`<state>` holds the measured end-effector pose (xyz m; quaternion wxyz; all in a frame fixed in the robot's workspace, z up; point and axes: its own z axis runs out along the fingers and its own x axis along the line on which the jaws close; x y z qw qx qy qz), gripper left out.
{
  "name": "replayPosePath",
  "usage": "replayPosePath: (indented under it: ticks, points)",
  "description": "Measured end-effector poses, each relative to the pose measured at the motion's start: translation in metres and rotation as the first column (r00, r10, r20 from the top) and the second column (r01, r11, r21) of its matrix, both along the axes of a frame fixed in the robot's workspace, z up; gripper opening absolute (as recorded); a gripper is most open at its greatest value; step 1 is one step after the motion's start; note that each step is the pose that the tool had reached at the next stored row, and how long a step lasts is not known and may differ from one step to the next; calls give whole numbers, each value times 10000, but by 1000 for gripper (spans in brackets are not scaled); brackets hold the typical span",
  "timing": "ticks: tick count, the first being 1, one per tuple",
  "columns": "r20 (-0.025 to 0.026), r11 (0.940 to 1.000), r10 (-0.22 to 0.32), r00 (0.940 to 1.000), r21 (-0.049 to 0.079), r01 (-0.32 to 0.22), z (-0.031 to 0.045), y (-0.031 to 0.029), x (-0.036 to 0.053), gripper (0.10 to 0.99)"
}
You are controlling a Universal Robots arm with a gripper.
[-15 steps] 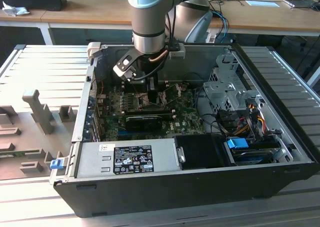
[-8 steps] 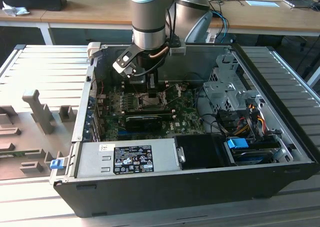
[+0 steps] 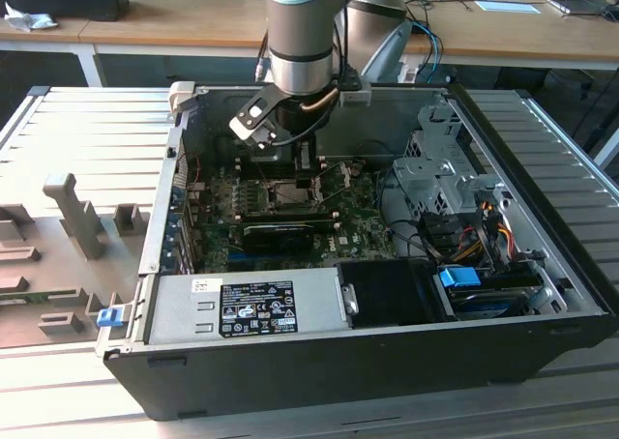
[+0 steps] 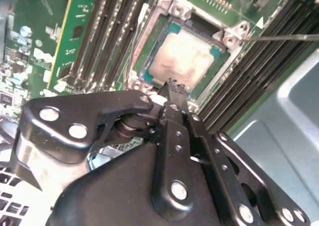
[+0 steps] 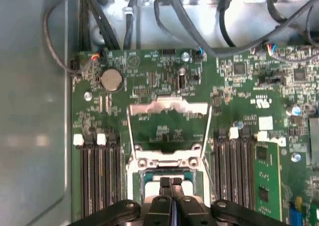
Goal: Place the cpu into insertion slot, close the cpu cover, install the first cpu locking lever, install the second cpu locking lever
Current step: 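Close the cpu cover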
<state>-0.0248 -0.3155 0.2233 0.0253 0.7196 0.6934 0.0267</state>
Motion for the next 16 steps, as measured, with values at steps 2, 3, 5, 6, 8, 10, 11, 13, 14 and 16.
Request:
replayPosePath:
  ticks: [2, 3, 5, 6, 8, 10, 11, 13, 14, 16]
  points:
    - [1, 10000, -1, 10000, -6, 1, 104, 2, 1, 106]
    - [0, 10000, 1, 10000, -13, -1, 203, 3, 1, 106]
    - [-5, 10000, -1, 10000, -18, 0, 304, 3, 4, 106]
    - [-3, 10000, -3, 10000, -17, 3, 308, 3, 27, 106]
    - [-7, 10000, 0, 10000, -9, 0, 310, 2, 169, 106]
    - [-11, 10000, 0, 10000, -9, 0, 355, 2, 236, 106]
    - [-9, 10000, 0, 10000, -8, 0, 408, 5, 241, 106]
    - [-9, 10000, -7, 10000, -10, 7, 420, 7, 292, 106]
    - [-9, 10000, -9, 10000, -12, 9, 409, 6, 353, 106]
    - [-22, 10000, -9, 10000, -9, 9, 378, 6, 496, 106]
